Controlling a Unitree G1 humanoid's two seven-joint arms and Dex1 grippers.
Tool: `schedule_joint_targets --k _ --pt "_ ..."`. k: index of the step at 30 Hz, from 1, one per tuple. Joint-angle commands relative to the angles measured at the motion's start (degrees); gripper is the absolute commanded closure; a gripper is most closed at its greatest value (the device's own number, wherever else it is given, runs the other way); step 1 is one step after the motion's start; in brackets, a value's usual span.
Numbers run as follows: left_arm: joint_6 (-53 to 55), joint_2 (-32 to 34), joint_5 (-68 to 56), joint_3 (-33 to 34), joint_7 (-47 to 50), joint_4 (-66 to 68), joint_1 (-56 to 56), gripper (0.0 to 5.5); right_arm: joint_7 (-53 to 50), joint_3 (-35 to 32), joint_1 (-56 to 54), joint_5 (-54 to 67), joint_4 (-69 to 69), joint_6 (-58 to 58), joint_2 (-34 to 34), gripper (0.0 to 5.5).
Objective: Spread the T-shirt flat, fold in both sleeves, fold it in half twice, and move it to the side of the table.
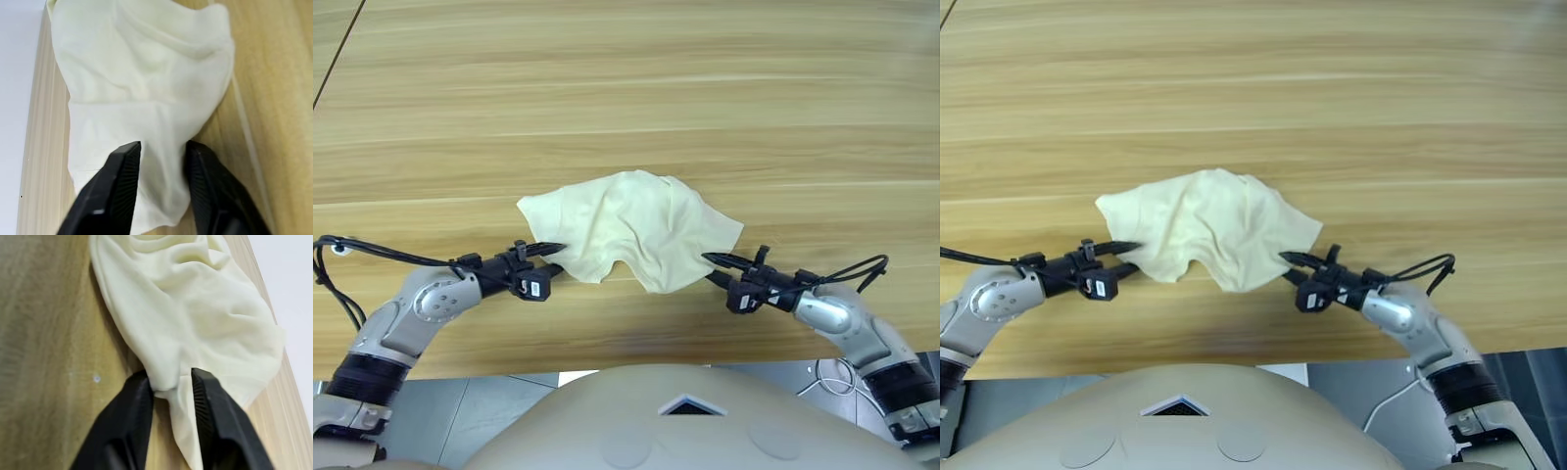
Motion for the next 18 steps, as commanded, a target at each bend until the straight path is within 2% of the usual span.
schedule_joint_targets --k 1,4,6,12,13,18 --pt "3.06 -0.01 3.18 -1.03 -0.25 3.29 1.27 4.49 -0.41 -0.11 -0.08 0.01 0.15 0.39 0.63 4.96" --pt "2.84 -1.23 2.14 -1.60 -0.07 4.09 0.24 5.07 -0.33 -0.11 0.30 0.44 -0.74 -0.08 0.61 5.50" --pt "2.24 -2.04 0.58 -2.03 -0.53 4.15 -0.19 5.44 -0.35 -0.35 0.63 0.92 -1.38 -0.27 0.63 5.50" --pt "0.89 -2.45 -5.45 -1.06 -1.48 2.80 0.89 5.48 -2.10 -4.02 1.55 5.54 -2.37 -0.75 0.87 5.50" --pt "0.63 -2.55 -7.80 -0.38 -1.74 1.79 1.66 5.48 -1.94 -5.03 1.69 8.00 -3.01 -0.93 0.82 5.50" --pt "-3.50 -1.61 -32.86 7.62 -3.57 -13.83 10.53 5.48 3.47 -13.06 8.26 35.64 -13.28 -2.00 -3.00 5.50"
